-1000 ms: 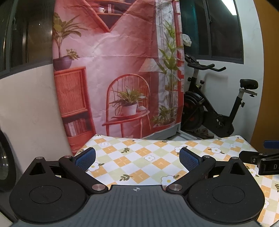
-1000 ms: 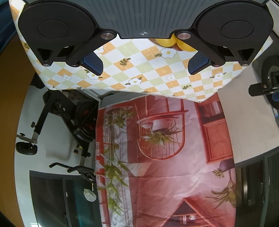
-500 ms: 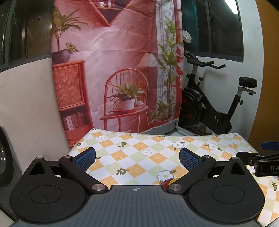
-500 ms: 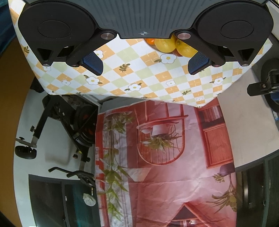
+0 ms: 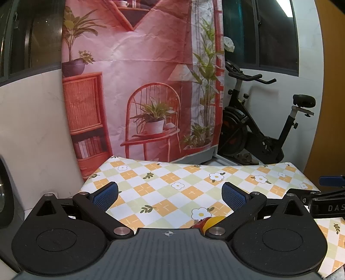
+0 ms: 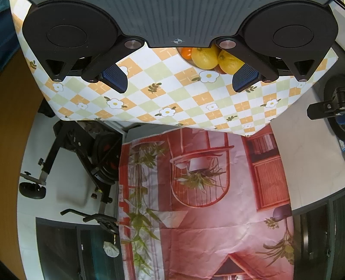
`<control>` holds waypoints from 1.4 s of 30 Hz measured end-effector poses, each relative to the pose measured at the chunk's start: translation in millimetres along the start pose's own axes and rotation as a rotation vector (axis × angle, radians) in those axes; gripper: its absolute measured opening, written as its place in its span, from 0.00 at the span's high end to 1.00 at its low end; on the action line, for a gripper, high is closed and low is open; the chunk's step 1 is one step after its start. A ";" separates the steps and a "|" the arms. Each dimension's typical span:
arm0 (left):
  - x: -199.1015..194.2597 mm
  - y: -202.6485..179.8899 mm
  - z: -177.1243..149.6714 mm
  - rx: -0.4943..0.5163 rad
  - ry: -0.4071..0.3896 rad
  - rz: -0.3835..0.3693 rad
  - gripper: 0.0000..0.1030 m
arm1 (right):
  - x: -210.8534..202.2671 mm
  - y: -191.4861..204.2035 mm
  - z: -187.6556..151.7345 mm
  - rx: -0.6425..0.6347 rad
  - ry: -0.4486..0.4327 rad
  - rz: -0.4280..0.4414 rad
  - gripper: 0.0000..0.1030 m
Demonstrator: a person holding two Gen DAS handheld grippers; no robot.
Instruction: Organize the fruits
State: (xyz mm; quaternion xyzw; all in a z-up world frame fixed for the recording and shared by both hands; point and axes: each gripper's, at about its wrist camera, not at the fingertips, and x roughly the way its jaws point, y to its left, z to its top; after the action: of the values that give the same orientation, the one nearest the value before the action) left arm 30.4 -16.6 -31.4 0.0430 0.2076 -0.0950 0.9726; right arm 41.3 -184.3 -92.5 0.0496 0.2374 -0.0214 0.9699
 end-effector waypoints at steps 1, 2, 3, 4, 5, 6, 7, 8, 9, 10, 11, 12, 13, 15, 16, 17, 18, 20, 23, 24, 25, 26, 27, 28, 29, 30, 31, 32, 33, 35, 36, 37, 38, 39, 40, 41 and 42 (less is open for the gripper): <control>-0.3 -0.1 -0.4 -0.001 0.000 -0.002 0.00 | 0.3 -0.5 -1.0 0.001 0.001 0.000 0.00; -0.7 -0.1 -1.0 0.000 -0.001 -0.002 0.00 | 0.2 0.0 -1.5 0.001 0.001 0.000 0.00; -1.2 -0.6 -1.4 0.000 -0.002 -0.003 0.00 | 0.2 0.1 -1.5 -0.001 0.001 0.000 0.00; -1.6 -0.6 -1.7 0.001 -0.003 -0.002 0.00 | 0.2 -0.6 -0.7 -0.001 0.000 0.000 0.00; -1.6 -0.6 -1.9 0.001 -0.004 -0.002 0.00 | 0.2 -0.3 -1.2 -0.002 0.000 0.001 0.00; -1.6 -0.5 -2.0 0.000 -0.003 -0.003 0.00 | 0.3 -0.4 -1.3 -0.001 0.000 0.001 0.00; -1.8 -0.5 -2.2 -0.001 -0.003 -0.002 0.00 | 0.3 -0.4 -0.7 0.000 0.001 0.001 0.00; -1.9 -0.6 -2.3 -0.001 -0.004 -0.003 0.00 | 0.5 -0.2 -1.2 -0.001 0.001 0.001 0.00; -1.7 -0.5 -2.0 0.000 -0.004 -0.003 0.00 | 0.3 -0.2 -0.9 0.000 0.001 0.000 0.00; -1.6 -0.5 -1.9 0.000 -0.004 -0.003 0.00 | 0.2 -0.2 -0.6 0.000 0.001 0.000 0.00; -1.6 -0.5 -2.0 0.000 -0.004 -0.003 0.00 | 0.3 0.0 -1.1 0.000 0.001 0.000 0.00; -1.7 -0.5 -2.0 0.001 -0.004 -0.003 0.00 | 0.1 -0.1 -0.7 0.000 0.000 0.000 0.00; -2.0 -1.0 -2.0 0.001 -0.005 -0.003 0.00 | 0.0 0.1 -0.8 0.000 -0.001 0.000 0.00; -1.4 -0.3 -1.1 0.002 -0.005 -0.004 0.00 | 0.1 0.1 -0.8 -0.001 -0.002 0.000 0.00; -1.5 -0.4 -0.5 0.002 -0.006 -0.005 0.00 | 0.1 -0.2 -1.6 -0.001 -0.002 -0.001 0.00; -1.6 -0.6 -0.7 0.003 -0.006 -0.004 0.00 | 0.1 0.2 -2.6 -0.003 -0.003 -0.001 0.00; -1.6 -0.2 -0.3 0.003 -0.006 -0.004 0.00 | 0.1 0.2 -3.7 -0.003 -0.005 -0.001 0.00; -1.5 -0.3 -0.5 0.003 -0.005 -0.005 0.00 | 0.0 0.4 -4.5 -0.003 -0.005 -0.001 0.00; -1.7 -0.4 -0.5 0.003 -0.006 -0.004 0.00 | -0.1 0.6 -5.1 -0.003 -0.006 -0.002 0.00; -1.7 -0.3 -0.5 0.002 -0.006 -0.004 0.00 | -0.2 0.6 -5.2 -0.004 -0.006 -0.002 0.00; -1.7 -0.4 -0.6 0.002 -0.006 -0.005 0.00 | -0.2 0.2 -4.2 -0.004 -0.006 -0.001 0.00; -1.6 -0.4 -0.7 0.002 -0.006 -0.005 0.00 | -0.2 0.2 -4.1 -0.004 -0.006 -0.001 0.00; -1.7 -0.4 -0.6 0.002 -0.006 -0.004 0.00 | -0.2 0.3 -4.4 -0.004 -0.006 -0.001 0.00; -1.7 -0.4 -0.6 0.002 -0.006 -0.005 0.00 | -0.1 0.1 -4.2 -0.004 -0.006 -0.002 0.00; -1.8 -0.5 -0.8 0.002 -0.005 -0.005 0.00 | -0.2 0.1 -4.2 -0.004 -0.006 -0.002 0.00; -1.8 -0.5 -0.6 0.002 -0.006 -0.005 0.00 | -0.2 0.3 -5.1 -0.004 -0.006 -0.002 0.00; -1.9 -0.5 -0.7 0.002 -0.006 -0.005 0.00 | -0.2 0.2 -4.7 -0.004 -0.006 -0.002 0.00; -1.8 -0.6 -0.7 0.002 -0.006 -0.005 0.00 | -0.2 0.1 -4.3 -0.004 -0.006 -0.002 0.00; -1.8 -0.6 -0.7 0.002 -0.006 -0.005 0.00 | -0.1 0.3 -5.1 -0.004 -0.007 -0.002 0.00; -1.8 -0.7 -0.9 0.002 -0.006 -0.005 0.00 | -0.1 0.3 -5.0 -0.004 -0.007 -0.002 0.00; -1.8 -0.6 -0.8 0.002 -0.005 -0.005 0.00 | 0.0 0.3 -5.2 -0.005 -0.007 -0.001 0.00; -1.8 -0.6 -0.8 0.002 -0.006 -0.005 0.00 | -0.2 0.0 -4.4 -0.005 -0.006 -0.001 0.00; -2.0 -0.7 -0.9 0.002 -0.005 -0.005 0.00 | -0.2 0.0 -4.4 -0.005 -0.006 -0.001 0.00; -1.9 -0.6 -0.8 0.002 -0.006 -0.005 0.00 | -0.2 0.1 -4.7 -0.005 -0.007 -0.001 0.00; -1.8 -0.6 -0.7 0.002 -0.006 -0.005 0.00 | -0.2 0.1 -4.5 -0.005 -0.007 -0.001 0.00; -2.0 -0.8 -0.9 0.002 -0.006 -0.005 0.00 | -0.2 0.2 -4.5 -0.005 -0.006 -0.001 0.00; -1.9 -0.7 -0.8 0.002 -0.006 -0.005 0.00 | -0.1 0.3 -4.8 -0.005 -0.006 -0.002 0.00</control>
State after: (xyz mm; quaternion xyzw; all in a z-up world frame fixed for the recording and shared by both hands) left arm 28.3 -16.8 -31.4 0.0431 0.2046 -0.0976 0.9730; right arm 39.0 -183.5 -96.7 0.0468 0.2344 -0.0218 0.9708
